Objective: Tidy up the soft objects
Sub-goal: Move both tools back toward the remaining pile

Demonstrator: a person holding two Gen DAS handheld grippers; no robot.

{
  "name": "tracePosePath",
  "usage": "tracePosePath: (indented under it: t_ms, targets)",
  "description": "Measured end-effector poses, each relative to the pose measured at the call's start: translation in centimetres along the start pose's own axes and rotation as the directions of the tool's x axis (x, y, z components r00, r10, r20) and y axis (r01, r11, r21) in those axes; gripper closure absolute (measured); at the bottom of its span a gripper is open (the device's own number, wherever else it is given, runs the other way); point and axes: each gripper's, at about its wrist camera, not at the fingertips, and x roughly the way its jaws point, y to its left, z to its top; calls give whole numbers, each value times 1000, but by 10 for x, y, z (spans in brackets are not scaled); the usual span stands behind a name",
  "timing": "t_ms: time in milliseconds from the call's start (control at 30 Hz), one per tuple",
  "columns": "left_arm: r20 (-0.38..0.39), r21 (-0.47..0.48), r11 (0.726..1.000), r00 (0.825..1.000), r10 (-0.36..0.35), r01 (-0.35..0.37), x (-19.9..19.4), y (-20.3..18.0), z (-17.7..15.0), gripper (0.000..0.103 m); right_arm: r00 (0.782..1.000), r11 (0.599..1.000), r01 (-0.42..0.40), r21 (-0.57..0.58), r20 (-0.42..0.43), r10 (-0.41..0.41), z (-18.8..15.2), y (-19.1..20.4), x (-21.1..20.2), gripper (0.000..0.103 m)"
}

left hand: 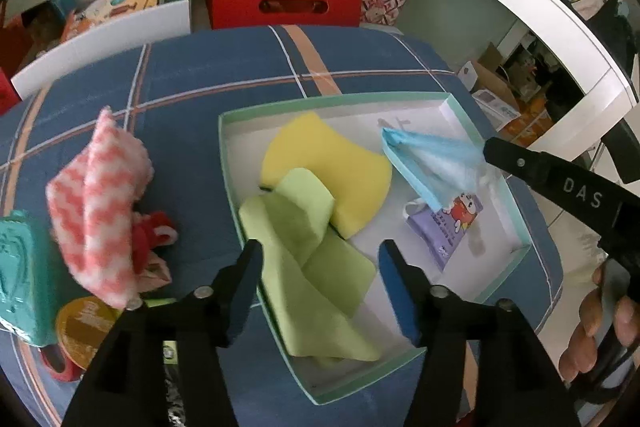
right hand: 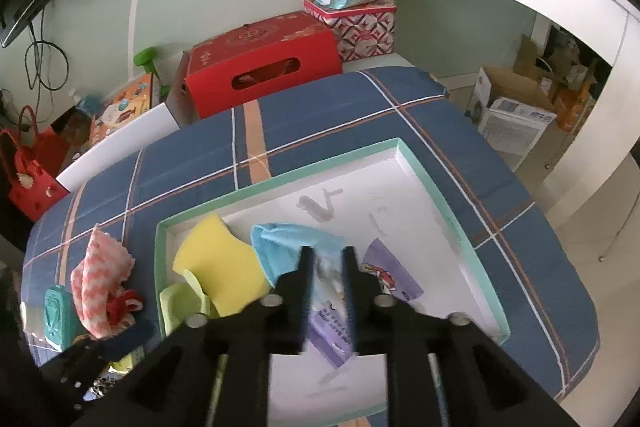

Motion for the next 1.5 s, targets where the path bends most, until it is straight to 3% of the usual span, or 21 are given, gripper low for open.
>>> tracePosePath:
  t_ms: [67, 167, 267, 300, 367, 400, 500, 533, 567, 933, 1167, 1367, 1500]
  targets:
    - [6, 3, 1000, 1000, 15, -15, 1, 2, 1, 35, 1000, 1000, 3, 1, -7, -3, 0, -1, 2, 46]
    - [8, 1, 999, 999, 44, -44, 2, 6, 1, 35, 1000, 1000, 3, -4, -22, -3, -1, 0, 5, 44]
    - [8, 0, 998, 998, 63, -63, 5, 9, 1, 34, 999, 1000, 11, -16, -44, -12, -3, 2, 11, 34]
    - [8, -1, 998, 998, 70, -70, 6, 10, 1, 31, 999, 1000, 13, -20, -50, -14, -4, 2, 12, 33]
    - [9, -2, 996, 996, 86, -86, 8, 11, 0, 10, 998, 999, 19, -27, -65, -21, -6, 2, 15, 27]
    - [14, -5, 995, 995, 98, -97, 9, 12, 0, 9, 997, 999, 23, -29, -70, -25, -7, 2, 16, 26]
    - [5, -11, 991, 991, 132, -132, 13, 15, -1, 9, 997, 999, 31, -22, -75, -33, -8, 0, 18, 12]
    - [1, -18, 991, 991, 136, -136, 14, 17, -1, 9, 997, 999, 31, -19, -76, -32, -8, -1, 19, 2]
    - [-2, -25, 990, 990, 138, -138, 15, 18, -1, 9, 997, 999, 30, -15, -75, -31, -8, -2, 19, 0]
    - [38, -40, 989, 989, 146, -144, -3, 20, -3, 9, 1000, 1000, 25, -1, 12, -25, -3, -2, 5, 0]
    - [142, -61, 990, 980, 138, -130, -35, 29, -6, 8, 999, 999, -25, -24, 31, 25, -1, 9, -1, 0]
    - [146, -136, 981, 977, 156, -136, -64, 61, -13, 8, 998, 997, -46, -56, 35, 48, -2, 25, -7, 0]
    - [181, -199, 963, 959, 220, -183, -92, 89, -18, 8, 994, 991, -98, -91, 30, 101, -4, 44, -11, 0]
